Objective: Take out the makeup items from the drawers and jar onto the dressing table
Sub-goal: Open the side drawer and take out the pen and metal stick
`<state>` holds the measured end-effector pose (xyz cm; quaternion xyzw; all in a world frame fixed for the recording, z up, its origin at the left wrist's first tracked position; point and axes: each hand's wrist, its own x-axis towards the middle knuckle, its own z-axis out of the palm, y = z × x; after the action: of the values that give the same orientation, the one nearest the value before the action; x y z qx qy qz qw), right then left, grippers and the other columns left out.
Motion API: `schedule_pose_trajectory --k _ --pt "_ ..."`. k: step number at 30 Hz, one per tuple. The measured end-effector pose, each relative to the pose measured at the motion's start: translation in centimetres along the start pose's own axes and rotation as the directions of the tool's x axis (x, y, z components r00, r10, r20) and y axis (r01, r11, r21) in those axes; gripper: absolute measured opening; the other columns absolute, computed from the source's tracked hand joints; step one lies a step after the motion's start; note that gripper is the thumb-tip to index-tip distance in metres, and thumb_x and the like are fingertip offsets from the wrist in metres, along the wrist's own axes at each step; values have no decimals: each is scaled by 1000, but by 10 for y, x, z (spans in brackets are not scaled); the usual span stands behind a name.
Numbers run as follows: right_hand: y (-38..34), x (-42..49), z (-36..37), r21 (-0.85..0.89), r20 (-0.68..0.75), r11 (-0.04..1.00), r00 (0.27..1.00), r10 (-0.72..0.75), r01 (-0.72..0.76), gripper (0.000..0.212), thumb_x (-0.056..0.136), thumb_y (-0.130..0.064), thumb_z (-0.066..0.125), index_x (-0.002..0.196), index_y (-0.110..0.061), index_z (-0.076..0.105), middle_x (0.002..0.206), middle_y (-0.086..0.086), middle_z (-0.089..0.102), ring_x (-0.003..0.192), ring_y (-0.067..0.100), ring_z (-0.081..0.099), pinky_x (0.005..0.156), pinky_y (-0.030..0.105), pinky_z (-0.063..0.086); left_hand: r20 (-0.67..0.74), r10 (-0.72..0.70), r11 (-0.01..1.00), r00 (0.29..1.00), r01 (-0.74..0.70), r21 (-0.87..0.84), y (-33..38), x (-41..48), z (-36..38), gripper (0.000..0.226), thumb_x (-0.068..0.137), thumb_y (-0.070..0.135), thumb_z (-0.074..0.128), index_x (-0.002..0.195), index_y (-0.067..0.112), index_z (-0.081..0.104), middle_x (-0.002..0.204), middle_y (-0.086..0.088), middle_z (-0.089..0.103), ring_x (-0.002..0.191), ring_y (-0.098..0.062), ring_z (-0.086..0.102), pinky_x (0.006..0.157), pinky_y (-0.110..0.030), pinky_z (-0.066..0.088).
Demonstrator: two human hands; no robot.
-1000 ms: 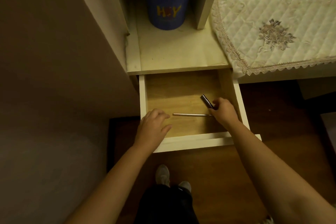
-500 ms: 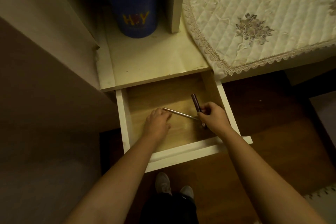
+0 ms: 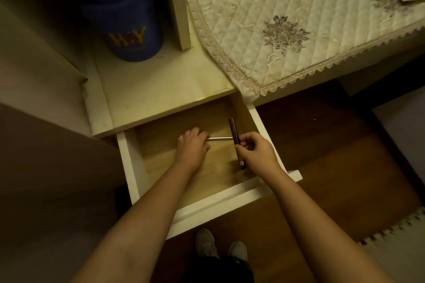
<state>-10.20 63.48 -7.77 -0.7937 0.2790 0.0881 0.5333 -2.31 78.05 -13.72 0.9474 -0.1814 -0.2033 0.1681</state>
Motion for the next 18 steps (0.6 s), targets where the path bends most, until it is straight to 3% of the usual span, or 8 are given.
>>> schedule_pose_trajectory --k 6,11,15,18 --pt "0 -6 1 42 -21 999 1000 20 -20 23 85 -11 59 108 -10 56 80 -9 52 73 4 51 64 13 44 -17 -58 996 998 57 -64 -4 -20 4 14 88 20 52 99 14 59 108 -9 58 102 -24 50 89 -36 37" --pt "-16 -31 -8 181 -49 983 998 48 -38 21 84 -8 58 106 -8 57 81 -6 54 77 6 54 65 13 45 16 -147 947 989 146 -285 3 -57 -28 9 88 18 53 93 14 59 100 -5 56 92 -20 50 80 -35 45" --pt "-27 -61 -20 402 -156 912 975 158 -83 16 84 -10 59 100 -11 58 96 8 61 94 25 60 85 37 49 7 -206 891 978 191 -412 10 -104 -56 2 88 17 52 88 17 55 93 -1 53 83 -17 50 68 -29 39" --pt "-31 -81 -35 449 -174 891 971 164 -70 16 85 -10 56 101 -10 57 91 6 60 86 21 60 78 33 50 -21 -259 826 966 210 -522 19 -131 -73 5 89 16 52 87 20 52 88 3 53 81 -14 50 66 -26 39"
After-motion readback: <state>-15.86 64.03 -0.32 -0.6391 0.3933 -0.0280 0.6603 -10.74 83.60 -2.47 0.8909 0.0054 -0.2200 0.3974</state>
